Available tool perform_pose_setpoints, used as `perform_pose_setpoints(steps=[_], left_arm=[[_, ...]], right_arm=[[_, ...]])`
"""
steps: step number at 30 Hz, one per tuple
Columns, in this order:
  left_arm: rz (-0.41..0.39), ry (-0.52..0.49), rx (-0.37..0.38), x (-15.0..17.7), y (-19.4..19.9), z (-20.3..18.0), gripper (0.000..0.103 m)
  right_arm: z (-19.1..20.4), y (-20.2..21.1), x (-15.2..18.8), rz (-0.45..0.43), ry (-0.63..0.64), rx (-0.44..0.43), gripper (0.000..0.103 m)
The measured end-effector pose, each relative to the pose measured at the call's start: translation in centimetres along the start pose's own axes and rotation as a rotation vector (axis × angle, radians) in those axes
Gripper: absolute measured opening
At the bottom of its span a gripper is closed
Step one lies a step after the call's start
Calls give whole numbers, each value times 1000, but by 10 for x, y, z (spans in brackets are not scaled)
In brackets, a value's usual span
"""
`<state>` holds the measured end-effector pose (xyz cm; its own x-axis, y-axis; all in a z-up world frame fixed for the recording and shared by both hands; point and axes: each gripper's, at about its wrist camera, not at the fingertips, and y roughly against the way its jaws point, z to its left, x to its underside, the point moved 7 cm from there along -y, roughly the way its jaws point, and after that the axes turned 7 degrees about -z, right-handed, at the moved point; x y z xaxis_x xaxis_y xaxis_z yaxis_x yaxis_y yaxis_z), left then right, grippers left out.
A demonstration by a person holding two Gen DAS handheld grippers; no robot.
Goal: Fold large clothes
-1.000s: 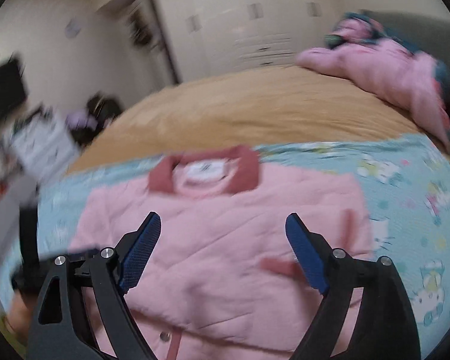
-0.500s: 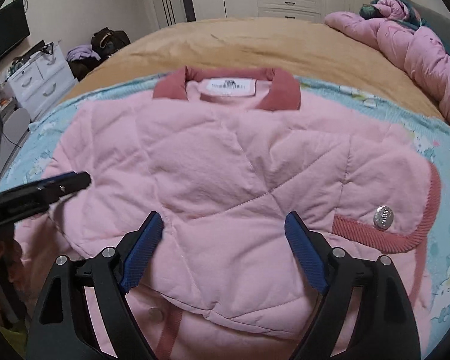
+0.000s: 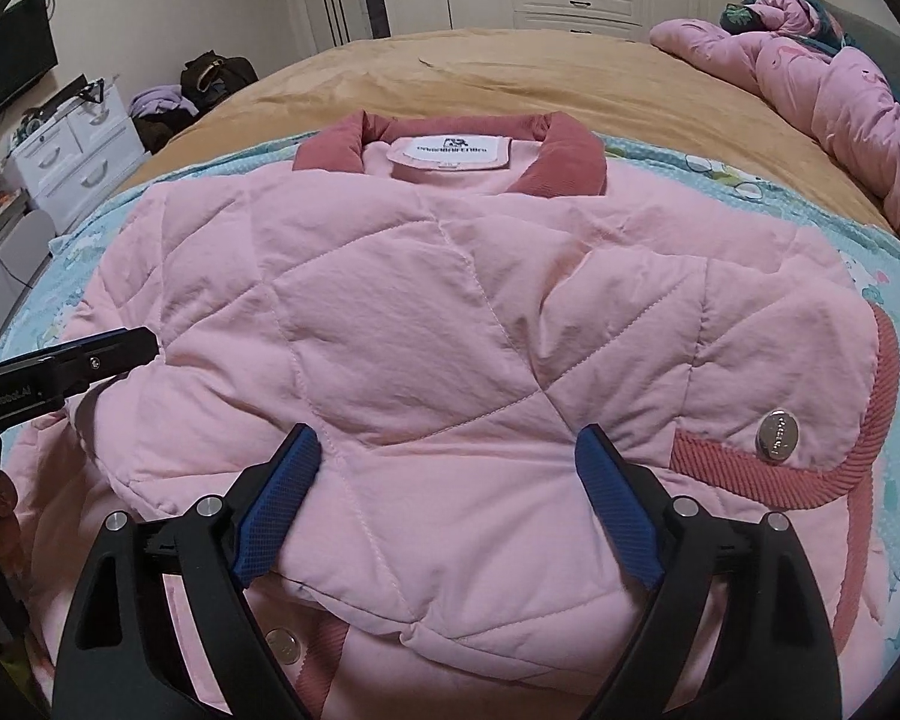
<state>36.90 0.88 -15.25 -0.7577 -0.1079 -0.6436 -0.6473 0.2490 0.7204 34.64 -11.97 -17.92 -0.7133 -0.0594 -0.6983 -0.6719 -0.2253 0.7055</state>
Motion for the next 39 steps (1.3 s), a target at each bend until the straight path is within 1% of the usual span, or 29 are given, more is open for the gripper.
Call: perform_pose_setpoints(steps=[5, 7, 9, 10, 12, 14, 16, 17, 18, 21, 24, 27, 31, 39], left_arm=[[1, 1, 8, -4, 8, 1, 40], [-5, 13, 20, -6, 12, 1, 46], [-8, 10, 23, -8, 16, -2, 55], [-6, -3, 16, -9, 17, -3, 57], [-3, -28, -3, -8, 21, -5, 67], [-9, -45, -18, -11, 24, -7, 73], [-24, -34, -30, -14, 29, -4, 83], [-32, -26, -28, -16, 32, -3, 90], [-33, -25, -24, -16, 35, -4, 94], [-48, -26, -40, -22, 44, -4, 94], [-82, -22, -83, -29, 56, -3, 94], [-102, -10, -63, -34, 67, -5, 94], [-125, -20, -70, -40, 79, -7, 94], [-157, -25, -58, -47, 96, -14, 94]], right_arm=[[1, 11, -7, 6, -21, -27, 91], [1, 15, -9, 5, -41, -44, 94], [0, 19, -11, 2, -63, -56, 96], [0, 20, -12, -2, -75, -59, 97], [-2, 24, -14, -5, -101, -71, 97], [-5, 28, -16, -9, -123, -81, 97], [-10, 33, -19, -22, -165, -96, 97], [-13, 34, -20, -26, -185, -103, 97], [-16, 36, -22, -27, -216, -120, 98], [-20, 43, -25, -33, -249, -135, 98], [-22, 55, -32, -67, -249, -125, 98], [-23, 68, -39, -99, -241, -122, 98], [-22, 83, -45, -128, -234, -115, 98], [-15, 112, -56, -182, -206, -112, 98]])
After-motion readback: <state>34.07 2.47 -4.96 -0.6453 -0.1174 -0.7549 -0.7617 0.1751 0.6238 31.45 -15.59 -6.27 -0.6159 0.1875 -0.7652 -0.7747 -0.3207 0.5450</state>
